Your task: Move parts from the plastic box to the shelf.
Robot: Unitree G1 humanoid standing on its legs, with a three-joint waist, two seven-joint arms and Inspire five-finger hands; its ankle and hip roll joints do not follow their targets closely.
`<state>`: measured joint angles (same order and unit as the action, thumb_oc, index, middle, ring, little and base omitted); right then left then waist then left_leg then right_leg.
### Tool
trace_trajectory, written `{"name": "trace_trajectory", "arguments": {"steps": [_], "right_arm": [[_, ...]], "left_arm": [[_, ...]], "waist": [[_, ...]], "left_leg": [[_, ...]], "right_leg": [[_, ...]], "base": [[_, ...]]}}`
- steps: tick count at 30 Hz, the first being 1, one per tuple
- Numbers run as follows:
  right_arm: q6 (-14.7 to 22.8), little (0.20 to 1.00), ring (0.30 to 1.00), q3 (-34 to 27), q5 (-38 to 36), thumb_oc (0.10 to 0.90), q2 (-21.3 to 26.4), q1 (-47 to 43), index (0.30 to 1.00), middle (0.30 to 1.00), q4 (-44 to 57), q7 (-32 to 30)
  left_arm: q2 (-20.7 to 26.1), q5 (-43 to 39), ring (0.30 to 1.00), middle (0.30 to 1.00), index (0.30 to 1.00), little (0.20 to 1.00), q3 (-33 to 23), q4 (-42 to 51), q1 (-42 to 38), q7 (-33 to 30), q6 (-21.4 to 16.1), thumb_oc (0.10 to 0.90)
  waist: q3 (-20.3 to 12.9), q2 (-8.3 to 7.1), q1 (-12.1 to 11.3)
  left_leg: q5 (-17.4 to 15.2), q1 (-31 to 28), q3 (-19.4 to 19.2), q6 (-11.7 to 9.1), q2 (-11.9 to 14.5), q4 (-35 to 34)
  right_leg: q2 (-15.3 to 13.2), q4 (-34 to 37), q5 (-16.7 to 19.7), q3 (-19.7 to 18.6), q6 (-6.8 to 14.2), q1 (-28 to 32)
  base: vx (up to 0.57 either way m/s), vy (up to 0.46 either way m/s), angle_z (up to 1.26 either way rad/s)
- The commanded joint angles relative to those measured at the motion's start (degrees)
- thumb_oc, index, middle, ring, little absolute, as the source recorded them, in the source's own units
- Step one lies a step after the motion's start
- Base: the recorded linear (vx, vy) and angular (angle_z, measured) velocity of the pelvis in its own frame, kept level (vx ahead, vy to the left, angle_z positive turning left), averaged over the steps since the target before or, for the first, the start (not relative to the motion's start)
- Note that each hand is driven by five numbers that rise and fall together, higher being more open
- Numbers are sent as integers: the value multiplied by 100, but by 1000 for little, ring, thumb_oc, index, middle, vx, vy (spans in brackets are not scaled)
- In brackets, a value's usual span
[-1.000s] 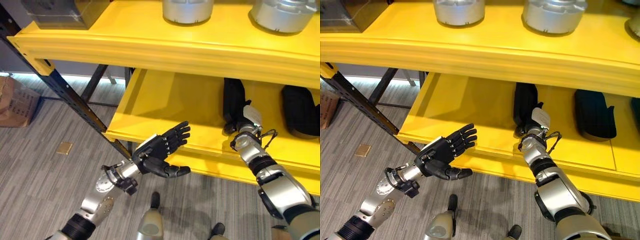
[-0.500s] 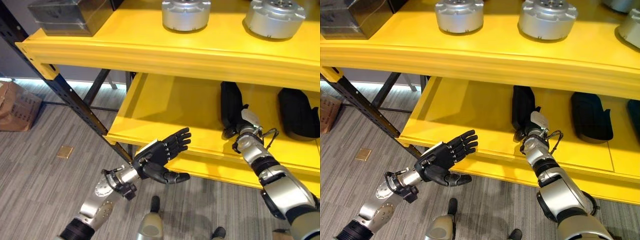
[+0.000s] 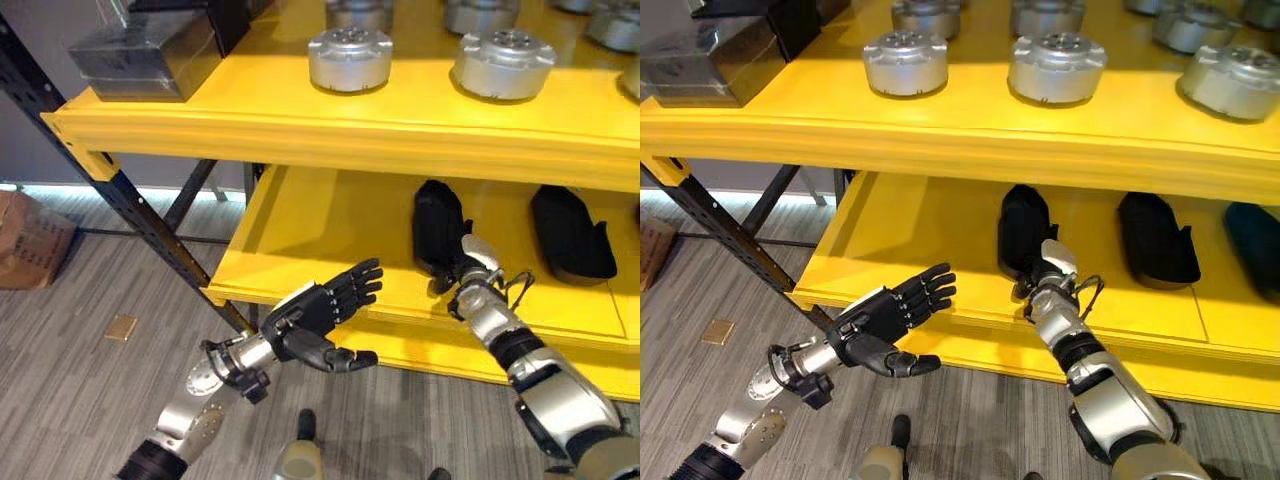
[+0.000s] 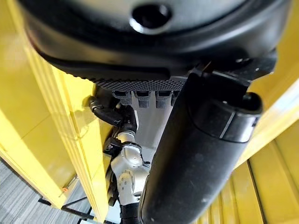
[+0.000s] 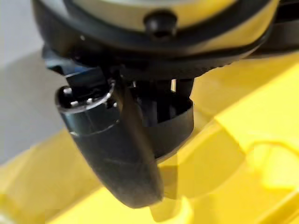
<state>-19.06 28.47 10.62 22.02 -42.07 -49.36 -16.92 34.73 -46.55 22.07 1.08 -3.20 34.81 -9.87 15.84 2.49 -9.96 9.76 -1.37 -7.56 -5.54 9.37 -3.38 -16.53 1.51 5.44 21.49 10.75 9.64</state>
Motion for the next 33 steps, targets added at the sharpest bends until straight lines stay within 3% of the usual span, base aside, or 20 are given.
{"name": "trace_trajectory", "arguments": {"steps": [1,3,5,15,26,30,31,33], "right_arm": [[-17,1000,1000,74,527,900,211,-241,1000,1000,188,-421],[-70,1000,1000,71,710,900,229,-250,1000,1000,277,-479],[-81,1000,1000,211,1603,900,379,-80,1000,1000,740,-585],[-27,1000,1000,231,2406,900,594,244,1000,1000,1311,-1043],[397,1000,1000,190,2479,900,653,161,1000,1000,1534,-1280],[755,1000,1000,144,2477,900,708,67,1000,1000,1679,-1668],[1150,1000,1000,44,2181,900,725,94,1000,1000,1999,-1893],[1487,1000,1000,-140,1948,900,705,256,1000,1000,2644,-2174]], "left_arm": [[-206,-343,1000,1000,1000,1000,-224,599,-287,469,-470,900],[-207,-345,1000,1000,1000,1000,-208,606,-284,463,-466,900],[-160,-348,1000,1000,1000,1000,-116,613,-211,330,-633,900],[-92,-514,1000,1000,1000,1000,-132,669,-107,407,-771,900],[-69,-498,1000,1000,1000,1000,-115,760,-71,348,-642,900],[-45,-516,1000,1000,1000,1000,-57,805,-68,294,-692,900],[-28,-519,1000,1000,1000,1000,-50,855,-61,260,-747,900],[-77,-478,1000,1000,1000,1000,-46,879,-61,222,-821,900]], "waist": [[-39,70,-129],[-53,73,-114],[-145,73,-58],[-221,82,17],[-224,116,21],[-198,158,31],[-156,172,56],[-112,206,140]], "left_leg": [[-599,-162,-443,40,198,307],[-600,-168,-447,38,202,305],[-599,-211,-466,38,193,265],[-649,-243,-473,57,219,331],[-693,-236,-462,66,217,387],[-716,-198,-446,78,190,432],[-728,-152,-442,89,175,461],[-729,-131,-460,95,175,491]], "right_leg": [[167,-840,-665,-48,-406,-440],[175,-863,-683,-59,-410,-445],[200,-831,-711,-62,-405,-398],[184,-865,-747,-101,-403,-370],[165,-910,-784,-106,-420,-389],[150,-967,-807,-98,-423,-428],[136,-1006,-810,-118,-414,-484],[111,-1046,-809,-165,-417,-537]], "base": [[22,25,-5],[13,14,-2],[32,32,-6],[1,2,-1],[7,4,0],[6,21,-1],[-58,25,-4],[-45,58,-6]]}}
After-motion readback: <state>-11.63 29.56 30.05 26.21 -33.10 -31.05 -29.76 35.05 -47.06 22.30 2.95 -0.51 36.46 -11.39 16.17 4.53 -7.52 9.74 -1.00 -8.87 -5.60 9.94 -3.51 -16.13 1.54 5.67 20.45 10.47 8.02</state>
